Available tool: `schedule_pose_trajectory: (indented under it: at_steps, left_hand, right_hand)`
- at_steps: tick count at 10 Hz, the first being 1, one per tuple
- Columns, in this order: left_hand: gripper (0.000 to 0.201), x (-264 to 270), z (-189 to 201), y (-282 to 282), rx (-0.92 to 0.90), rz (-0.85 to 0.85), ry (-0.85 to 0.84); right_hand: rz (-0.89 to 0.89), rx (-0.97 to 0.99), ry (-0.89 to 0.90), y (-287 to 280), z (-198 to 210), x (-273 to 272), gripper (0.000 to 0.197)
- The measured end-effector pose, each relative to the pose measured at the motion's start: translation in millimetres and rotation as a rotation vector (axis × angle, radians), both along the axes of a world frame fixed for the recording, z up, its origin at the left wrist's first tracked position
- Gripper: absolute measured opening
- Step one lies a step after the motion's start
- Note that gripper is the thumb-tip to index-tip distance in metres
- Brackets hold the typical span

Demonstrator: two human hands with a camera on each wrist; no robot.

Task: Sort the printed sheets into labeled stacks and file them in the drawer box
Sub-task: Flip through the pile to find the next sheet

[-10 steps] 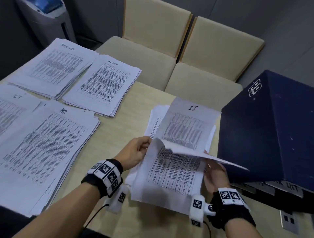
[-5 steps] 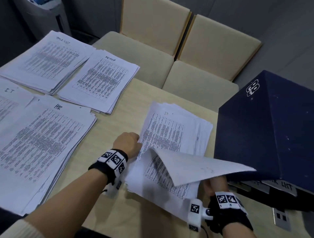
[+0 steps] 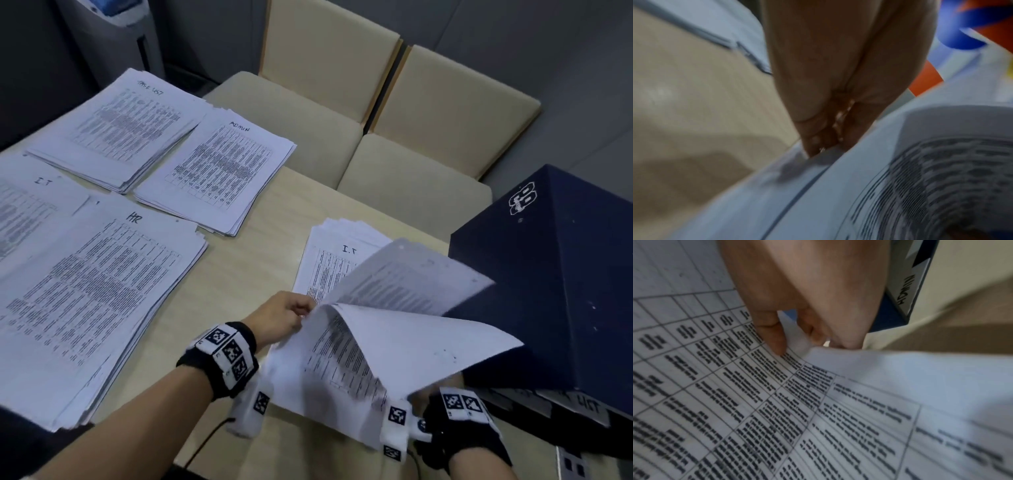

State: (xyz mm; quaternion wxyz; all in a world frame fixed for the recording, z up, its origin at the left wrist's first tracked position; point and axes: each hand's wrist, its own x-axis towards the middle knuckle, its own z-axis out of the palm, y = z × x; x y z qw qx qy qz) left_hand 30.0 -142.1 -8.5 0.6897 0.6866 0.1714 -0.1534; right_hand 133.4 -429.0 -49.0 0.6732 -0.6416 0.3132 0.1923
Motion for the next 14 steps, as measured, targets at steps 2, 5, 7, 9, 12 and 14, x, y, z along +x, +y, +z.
schedule_pose_trajectory:
  at_steps: [2,5,7,9,12,14]
  left_hand:
    - [0.027,21,-19,2,0.81,0.18,0.171]
    - [0.03,39,-6,20,1.198,-0.148,0.025]
    - [0.029,41,2,21,0.989,-0.1,-0.322]
    - [0.023,29,6,14,0.064,0.323,-0.256]
    - [0.029,37,-13,17,0.081,0.539,-0.072]
    - [0.061,40,-15,14,0.271,0.447,-0.115]
  right_hand:
    - [-0.017,-0.145,-0.212,25,48,-1,0.029]
    - [0.019,-0.061,-0.118,23,51,5,0.012]
    - [0.023,0.086,0.026,25,38,11,0.023]
    - [-0.007,0.116,-0.015,29,36,18,0.008]
    - [-0.118,0.072,-0.227,32,42,23,0.026]
    - [-0.156,0.118,-0.152,27,36,28,0.023]
